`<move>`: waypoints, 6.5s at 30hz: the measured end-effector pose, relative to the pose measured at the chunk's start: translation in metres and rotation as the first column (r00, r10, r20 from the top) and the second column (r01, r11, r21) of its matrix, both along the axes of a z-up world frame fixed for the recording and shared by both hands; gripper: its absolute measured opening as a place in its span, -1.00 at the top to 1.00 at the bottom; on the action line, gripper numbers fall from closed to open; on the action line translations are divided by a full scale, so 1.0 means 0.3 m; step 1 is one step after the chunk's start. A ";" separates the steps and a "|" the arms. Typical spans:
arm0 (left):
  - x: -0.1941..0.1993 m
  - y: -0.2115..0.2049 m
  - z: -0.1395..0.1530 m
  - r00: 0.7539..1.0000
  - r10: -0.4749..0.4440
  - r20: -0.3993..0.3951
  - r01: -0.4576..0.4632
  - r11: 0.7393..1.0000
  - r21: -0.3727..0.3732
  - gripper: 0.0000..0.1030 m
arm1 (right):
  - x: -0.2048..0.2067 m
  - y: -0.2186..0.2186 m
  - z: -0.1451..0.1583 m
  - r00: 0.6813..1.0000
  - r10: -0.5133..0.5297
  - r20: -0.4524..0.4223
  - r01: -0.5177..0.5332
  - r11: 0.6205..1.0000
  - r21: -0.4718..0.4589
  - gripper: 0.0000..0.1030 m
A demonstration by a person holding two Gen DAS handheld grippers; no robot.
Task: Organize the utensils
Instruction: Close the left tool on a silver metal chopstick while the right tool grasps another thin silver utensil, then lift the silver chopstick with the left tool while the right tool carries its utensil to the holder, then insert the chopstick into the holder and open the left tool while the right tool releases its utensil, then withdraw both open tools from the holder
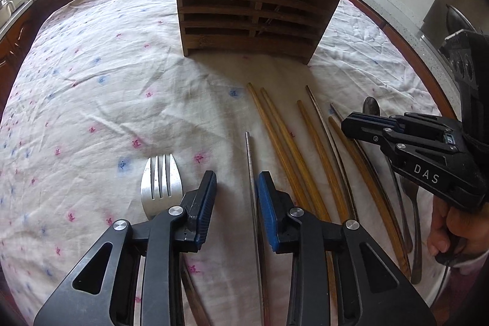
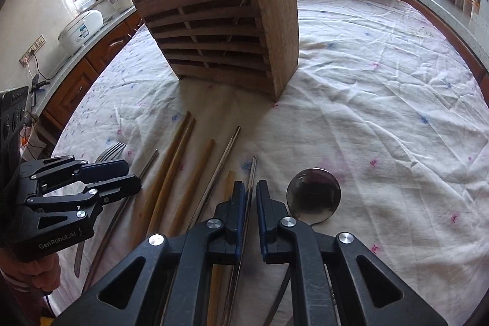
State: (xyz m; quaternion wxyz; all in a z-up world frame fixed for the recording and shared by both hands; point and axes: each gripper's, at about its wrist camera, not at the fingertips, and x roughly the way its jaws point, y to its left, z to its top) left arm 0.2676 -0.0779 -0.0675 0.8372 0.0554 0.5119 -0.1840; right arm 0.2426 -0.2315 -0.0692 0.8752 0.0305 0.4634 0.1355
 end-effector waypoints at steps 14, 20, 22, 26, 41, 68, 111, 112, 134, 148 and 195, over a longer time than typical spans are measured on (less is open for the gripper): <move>0.042 -0.090 -0.004 0.992 -0.119 0.031 0.114 0.985 0.131 0.56 | 0.066 0.017 -0.015 0.999 0.049 -0.003 -0.049 0.999 -0.002 0.85; 0.044 -0.105 -0.004 0.989 -0.148 0.002 0.146 0.975 0.168 0.58 | 0.069 0.005 -0.012 0.999 0.051 -0.007 -0.051 0.999 0.015 0.84; 0.049 -0.118 -0.007 0.987 -0.158 0.008 0.155 0.973 0.173 0.58 | 0.068 0.007 -0.010 0.999 0.050 -0.005 -0.050 0.999 0.011 0.85; 0.059 -0.138 -0.007 0.983 -0.186 0.000 0.183 0.965 0.189 0.66 | 0.063 0.000 -0.014 0.999 0.042 0.003 -0.042 0.999 0.030 0.85; 0.028 -0.117 -0.005 0.985 -0.170 0.009 0.165 0.967 0.195 0.92 | 0.040 -0.017 -0.012 1.000 0.017 0.019 -0.018 0.998 0.059 0.90; -0.265 0.160 0.404 0.972 0.004 0.237 0.066 0.956 -0.286 0.93 | -0.248 -0.047 0.330 0.953 -0.055 0.297 -0.004 0.981 0.195 0.92; -0.143 0.338 0.738 0.850 0.216 0.481 0.024 0.895 -0.446 0.93 | -0.230 -0.099 0.658 0.809 -0.157 0.566 0.035 0.975 0.221 0.92; -0.125 0.341 0.749 0.845 0.222 0.486 0.024 0.893 -0.449 0.93 | -0.217 -0.101 0.672 0.803 -0.162 0.574 0.037 0.974 0.224 0.92; 0.339 0.221 0.784 0.769 0.309 0.560 -0.017 0.885 -0.465 0.93 | 0.143 -0.145 0.749 0.709 -0.272 0.651 0.106 0.953 0.283 0.92; 0.397 0.184 0.499 0.828 0.335 0.450 -0.105 0.880 -0.463 0.92 | 0.208 -0.134 0.500 0.780 -0.287 0.556 0.133 0.945 0.300 0.92; -0.070 0.315 0.445 0.833 0.385 0.397 -0.251 0.903 -0.348 -0.82 | -0.173 -0.162 0.478 0.816 -0.272 0.511 0.108 0.939 0.327 -0.75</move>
